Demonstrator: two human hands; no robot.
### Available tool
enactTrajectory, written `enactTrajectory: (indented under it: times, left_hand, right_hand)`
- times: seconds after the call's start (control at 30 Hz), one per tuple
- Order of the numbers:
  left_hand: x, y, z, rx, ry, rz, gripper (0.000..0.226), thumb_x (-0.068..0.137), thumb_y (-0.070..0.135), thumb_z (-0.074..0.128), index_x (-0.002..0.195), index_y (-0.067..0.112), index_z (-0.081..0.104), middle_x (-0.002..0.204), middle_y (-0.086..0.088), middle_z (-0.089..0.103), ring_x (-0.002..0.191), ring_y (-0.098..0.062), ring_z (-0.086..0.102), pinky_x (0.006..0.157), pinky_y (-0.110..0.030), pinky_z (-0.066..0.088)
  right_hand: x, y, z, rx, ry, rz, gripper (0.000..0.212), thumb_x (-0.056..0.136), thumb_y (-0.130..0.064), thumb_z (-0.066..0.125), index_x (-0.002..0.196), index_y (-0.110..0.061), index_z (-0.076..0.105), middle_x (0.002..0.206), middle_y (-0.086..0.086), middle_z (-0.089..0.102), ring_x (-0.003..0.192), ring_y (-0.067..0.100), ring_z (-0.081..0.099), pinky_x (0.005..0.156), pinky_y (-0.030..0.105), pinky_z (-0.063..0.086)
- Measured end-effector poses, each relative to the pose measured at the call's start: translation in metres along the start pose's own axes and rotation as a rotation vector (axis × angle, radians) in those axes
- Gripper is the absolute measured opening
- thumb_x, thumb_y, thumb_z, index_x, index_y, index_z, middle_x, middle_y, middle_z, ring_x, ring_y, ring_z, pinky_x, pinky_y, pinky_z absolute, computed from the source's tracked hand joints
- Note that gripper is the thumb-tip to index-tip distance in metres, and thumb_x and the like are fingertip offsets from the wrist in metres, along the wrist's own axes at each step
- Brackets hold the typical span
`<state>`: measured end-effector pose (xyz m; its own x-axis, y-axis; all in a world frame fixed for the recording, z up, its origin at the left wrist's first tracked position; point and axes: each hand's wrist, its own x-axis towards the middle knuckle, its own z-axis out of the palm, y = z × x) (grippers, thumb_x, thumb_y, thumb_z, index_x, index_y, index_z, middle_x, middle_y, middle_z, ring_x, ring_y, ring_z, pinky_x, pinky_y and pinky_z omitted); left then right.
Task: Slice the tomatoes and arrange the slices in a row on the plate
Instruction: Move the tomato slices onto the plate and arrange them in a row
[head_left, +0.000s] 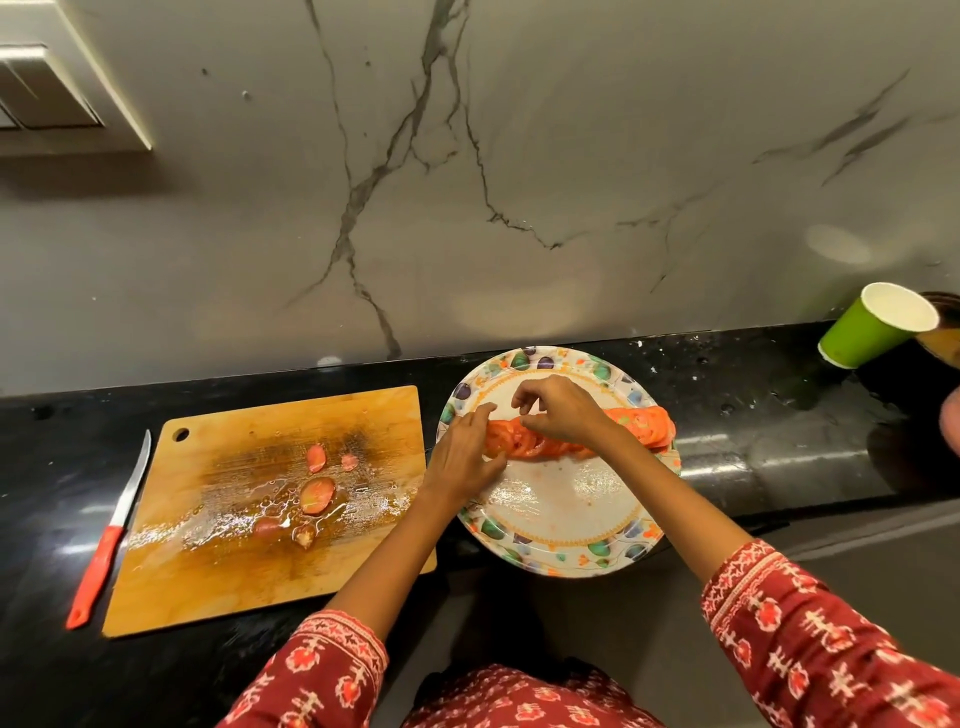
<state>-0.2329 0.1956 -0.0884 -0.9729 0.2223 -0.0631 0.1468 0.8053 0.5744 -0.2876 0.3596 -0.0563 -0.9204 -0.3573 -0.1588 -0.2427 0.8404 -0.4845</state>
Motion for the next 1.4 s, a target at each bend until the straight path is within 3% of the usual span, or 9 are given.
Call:
enactTrajectory:
  times: [0.13,0.37,0.57,0.7,0.87,1.1,1.4]
  left_hand:
    - [-0.005,0.006,0.000,0.043,-0.004,0.031,0.079,0.082,0.036,0.063,0.145,0.017,0.018,0.141,-0.012,0.038,0.127,-0.025,0.039,0.100,-0.035,0.038]
    - [-0.005,0.005,0.003,0.112,0.073,0.041,0.074,0.092,0.032,0.050,0.147,0.010,0.006,0.123,-0.018,0.055,0.110,-0.028,0.055,0.089,-0.034,0.044]
    - [-0.004,-0.006,0.001,0.029,0.131,-0.037,0.061,0.089,0.033,0.057,0.140,0.014,0.030,0.122,-0.011,0.057,0.112,-0.023,0.054,0.084,-0.031,0.046]
    - [-0.001,-0.010,-0.005,-0.020,0.117,-0.061,0.059,0.086,0.034,0.062,0.135,0.014,0.039,0.131,-0.010,0.052,0.121,-0.025,0.047,0.091,-0.033,0.042]
    - [-0.003,-0.010,-0.008,0.006,0.072,-0.030,0.064,0.078,0.031,0.071,0.132,0.012,0.042,0.131,-0.009,0.051,0.123,-0.025,0.043,0.094,-0.033,0.039]
    - [-0.006,-0.013,-0.005,-0.035,0.126,0.030,0.044,0.091,0.025,0.056,0.129,0.008,0.046,0.122,-0.017,0.058,0.111,-0.029,0.055,0.086,-0.032,0.044]
    - [0.000,-0.018,-0.003,-0.067,0.034,0.046,0.062,0.082,0.023,0.068,0.136,0.009,0.041,0.131,-0.014,0.052,0.122,-0.027,0.047,0.098,-0.035,0.040]
  right_hand:
    - [0.003,-0.004,0.009,-0.087,-0.061,-0.039,0.036,0.085,-0.012,0.064,0.119,-0.018,0.055,0.113,-0.002,0.065,0.109,0.018,0.048,0.077,0.028,0.042]
    - [0.004,-0.006,0.012,-0.015,-0.075,-0.060,0.042,0.082,-0.018,0.064,0.121,-0.017,0.046,0.108,-0.002,0.068,0.104,0.019,0.051,0.085,0.032,0.042]
    - [0.004,-0.005,0.014,-0.066,-0.039,-0.072,0.041,0.083,-0.019,0.065,0.120,-0.017,0.047,0.106,-0.002,0.066,0.107,0.020,0.049,0.086,0.031,0.037]
    - [0.004,-0.008,0.012,-0.102,-0.098,-0.097,0.054,0.082,-0.029,0.067,0.128,-0.020,0.041,0.124,-0.002,0.058,0.117,0.021,0.041,0.091,0.032,0.031]
    - [0.012,-0.015,0.014,-0.143,-0.178,-0.120,0.064,0.083,-0.031,0.064,0.136,-0.021,0.031,0.133,0.000,0.053,0.123,0.022,0.038,0.096,0.037,0.027]
    - [0.012,-0.018,0.013,-0.157,-0.228,-0.129,0.063,0.085,-0.036,0.063,0.137,-0.023,0.030,0.131,-0.001,0.055,0.124,0.021,0.038,0.097,0.037,0.026]
    - [0.002,-0.015,0.016,-0.225,-0.171,-0.125,0.085,0.077,-0.037,0.071,0.143,-0.022,0.020,0.133,0.001,0.052,0.123,0.021,0.037,0.095,0.036,0.025]
